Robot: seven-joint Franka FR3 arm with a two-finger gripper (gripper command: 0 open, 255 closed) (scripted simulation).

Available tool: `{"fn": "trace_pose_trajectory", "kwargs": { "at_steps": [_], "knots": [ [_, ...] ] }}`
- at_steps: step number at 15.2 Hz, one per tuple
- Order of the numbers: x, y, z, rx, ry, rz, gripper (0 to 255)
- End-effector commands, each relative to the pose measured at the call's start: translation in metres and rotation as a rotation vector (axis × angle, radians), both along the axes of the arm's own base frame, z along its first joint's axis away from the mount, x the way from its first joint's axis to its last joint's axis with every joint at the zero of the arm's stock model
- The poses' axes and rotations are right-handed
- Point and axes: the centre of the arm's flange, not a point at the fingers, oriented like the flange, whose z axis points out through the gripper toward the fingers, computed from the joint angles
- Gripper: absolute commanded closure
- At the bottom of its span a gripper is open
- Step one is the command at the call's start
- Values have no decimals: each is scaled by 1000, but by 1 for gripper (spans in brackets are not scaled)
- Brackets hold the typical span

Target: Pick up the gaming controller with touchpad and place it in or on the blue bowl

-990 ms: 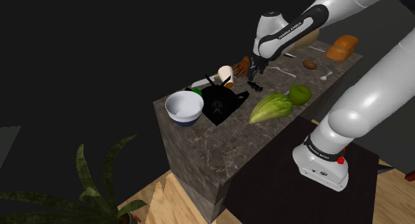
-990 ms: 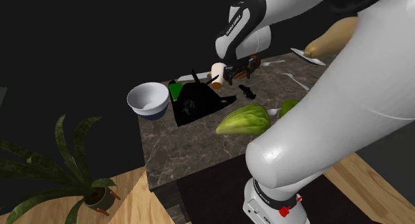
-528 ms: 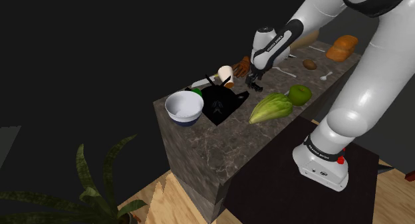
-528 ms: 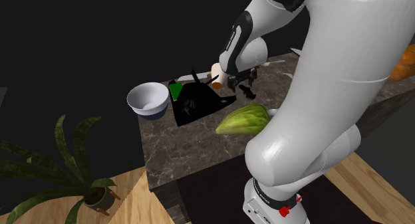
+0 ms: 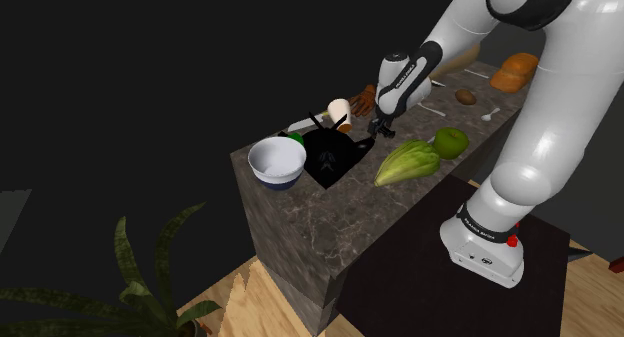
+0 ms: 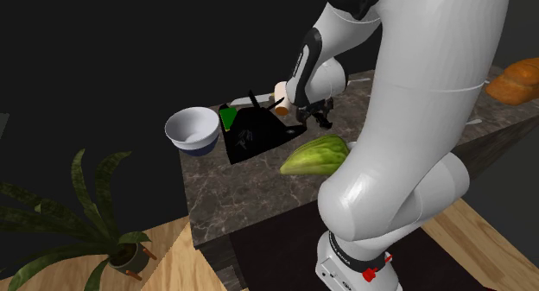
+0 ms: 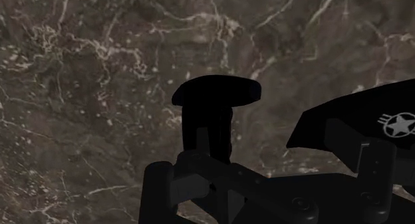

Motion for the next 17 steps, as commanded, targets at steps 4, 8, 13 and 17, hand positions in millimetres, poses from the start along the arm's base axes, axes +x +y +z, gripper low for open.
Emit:
{"fn": "trace_pose_trajectory", "kwargs": {
  "at_steps": [4,8,13,17],
  "knots": [
    [0,0,-1,0,-1,0,0],
    [0,0,-1,0,0,0,255],
    [0,0,-1,0,0,0,255],
    [0,0,-1,0,0,0,0]
  ]
}}
